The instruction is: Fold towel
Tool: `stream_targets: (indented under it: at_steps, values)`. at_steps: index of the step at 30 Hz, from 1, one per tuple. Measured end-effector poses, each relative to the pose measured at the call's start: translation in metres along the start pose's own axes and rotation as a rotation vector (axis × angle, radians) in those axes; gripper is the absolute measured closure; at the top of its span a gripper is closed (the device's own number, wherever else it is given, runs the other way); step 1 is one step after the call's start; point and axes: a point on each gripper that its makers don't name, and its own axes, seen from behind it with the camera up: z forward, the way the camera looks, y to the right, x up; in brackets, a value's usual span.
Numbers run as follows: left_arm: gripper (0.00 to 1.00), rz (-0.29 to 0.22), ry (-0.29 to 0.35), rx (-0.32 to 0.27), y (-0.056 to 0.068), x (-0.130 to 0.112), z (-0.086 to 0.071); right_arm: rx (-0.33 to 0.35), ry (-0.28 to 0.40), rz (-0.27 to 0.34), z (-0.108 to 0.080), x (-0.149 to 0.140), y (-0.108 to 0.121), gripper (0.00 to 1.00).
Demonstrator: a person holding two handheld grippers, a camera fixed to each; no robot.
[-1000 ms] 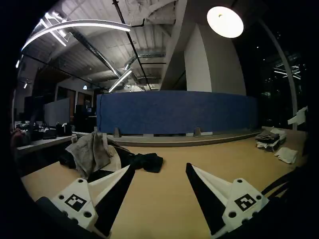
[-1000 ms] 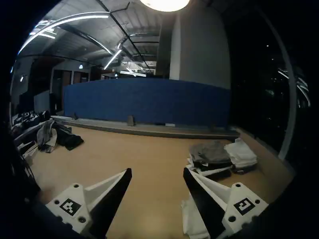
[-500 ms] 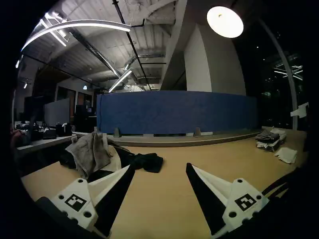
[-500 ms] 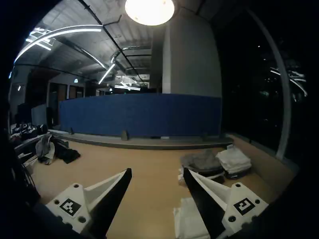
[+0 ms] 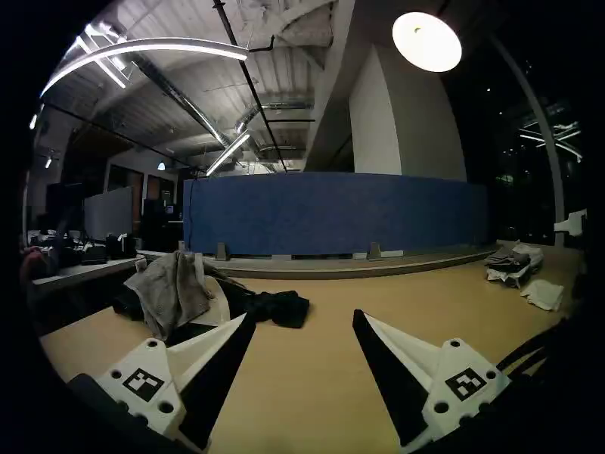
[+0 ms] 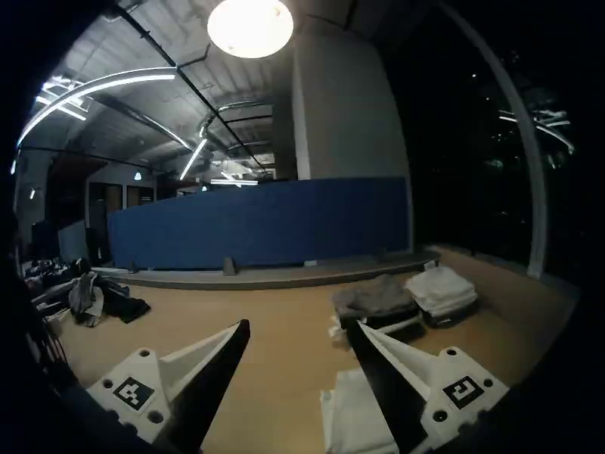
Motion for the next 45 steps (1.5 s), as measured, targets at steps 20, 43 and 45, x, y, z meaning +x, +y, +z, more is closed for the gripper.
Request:
stream_targets:
  at_steps: [20,43,45]
  values:
    - [0.04,0.0,0.0,0.0,0.0,0.0,0.002,0.029,0.053,0.018,0.01,-0.034,0.003,0.0]
    - [0.04,0.0,0.0,0.0,0.0,0.0,0.002,0.045,0.073,0.004,0.019,-0.046,-0.008,0.0]
    - [0.04,0.0,0.0,0.0,0.0,0.0,0.002,0.045,0.073,0.003,0.02,-0.046,-0.009,0.0]
